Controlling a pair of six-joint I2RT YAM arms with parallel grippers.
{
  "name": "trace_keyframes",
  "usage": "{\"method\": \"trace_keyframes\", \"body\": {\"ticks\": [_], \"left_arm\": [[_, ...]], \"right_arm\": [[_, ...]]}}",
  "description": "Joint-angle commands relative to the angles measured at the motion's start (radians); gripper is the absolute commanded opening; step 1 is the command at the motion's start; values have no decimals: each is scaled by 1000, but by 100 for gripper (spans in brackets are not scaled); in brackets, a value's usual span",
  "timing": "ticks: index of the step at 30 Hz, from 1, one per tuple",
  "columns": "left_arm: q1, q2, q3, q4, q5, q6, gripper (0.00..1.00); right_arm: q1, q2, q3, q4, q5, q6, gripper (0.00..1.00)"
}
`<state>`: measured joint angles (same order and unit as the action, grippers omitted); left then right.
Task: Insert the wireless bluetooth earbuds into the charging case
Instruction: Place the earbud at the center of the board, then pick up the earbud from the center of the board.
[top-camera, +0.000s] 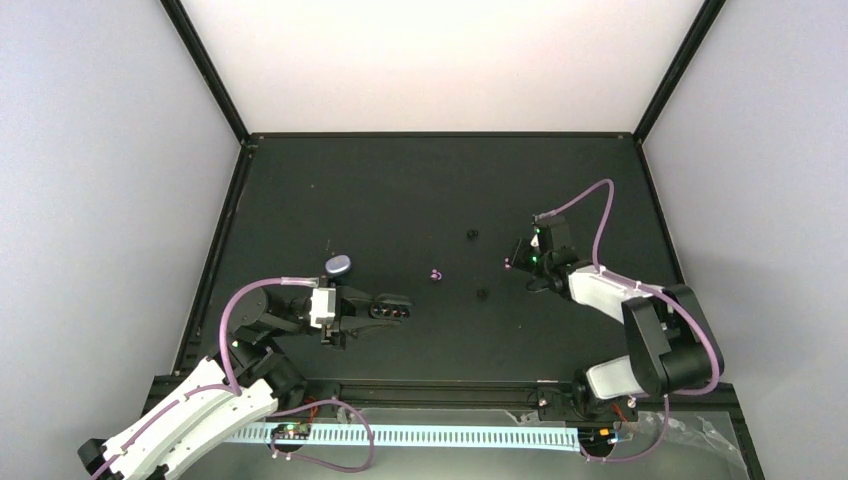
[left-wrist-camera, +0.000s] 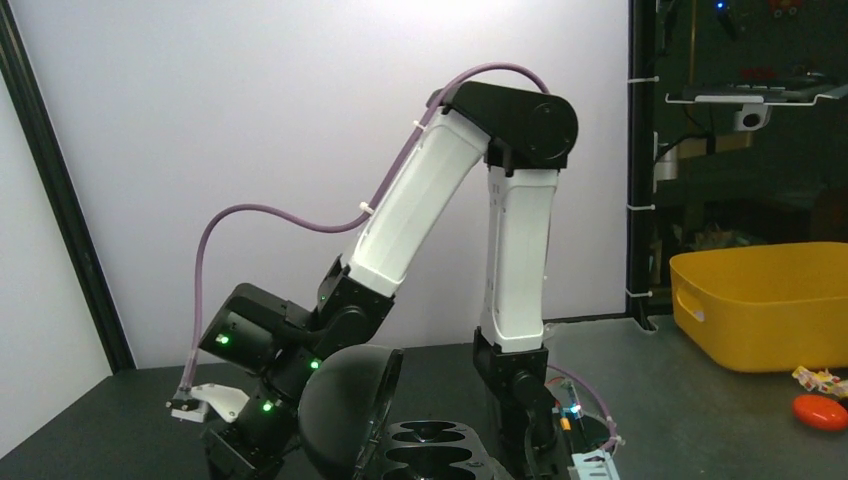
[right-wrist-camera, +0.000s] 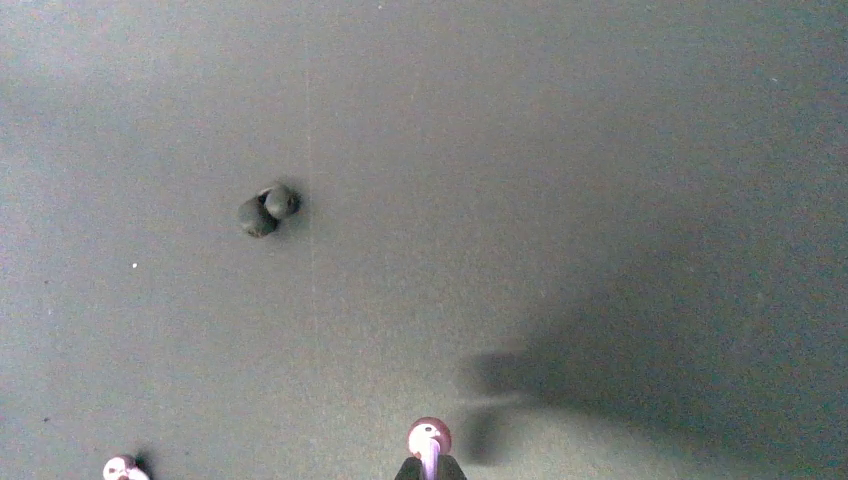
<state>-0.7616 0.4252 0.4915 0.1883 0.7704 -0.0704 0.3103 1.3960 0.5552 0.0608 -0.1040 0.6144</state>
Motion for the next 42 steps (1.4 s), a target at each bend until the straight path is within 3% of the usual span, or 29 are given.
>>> {"method": "trace_keyframes", "body": {"ticks": [1, 6, 11, 16, 19, 24, 29, 35, 42], "left_arm": [[-1, -14, 11, 4, 1, 15, 2], [1, -18, 13, 0, 5, 18, 1], [0, -17, 13, -1, 4, 18, 2], [1, -20, 12, -1, 6, 14, 1], [0, -25, 12, -2, 6, 14, 1], [1, -27, 12, 4, 7, 16, 2], [1, -28, 14, 2, 5, 21, 2], [0, -25, 12, -2, 4, 20, 2], [1, -23, 11, -3, 5, 15, 2]], "right_arm": [[-13, 64, 55, 65, -2, 15, 1], [-18, 111, 73, 40, -1, 16, 8], [-20, 87, 57, 11, 14, 14, 26], [-20, -21, 25, -54, 22, 2, 50], [-18, -152, -6, -104, 6, -9, 56], [50, -325, -55, -187, -45, -37, 58], [164, -371, -133, -176, -93, 1, 59], [178, -329, -231, -37, -115, 104, 58], [177, -239, -229, 31, -62, 139, 53]]}}
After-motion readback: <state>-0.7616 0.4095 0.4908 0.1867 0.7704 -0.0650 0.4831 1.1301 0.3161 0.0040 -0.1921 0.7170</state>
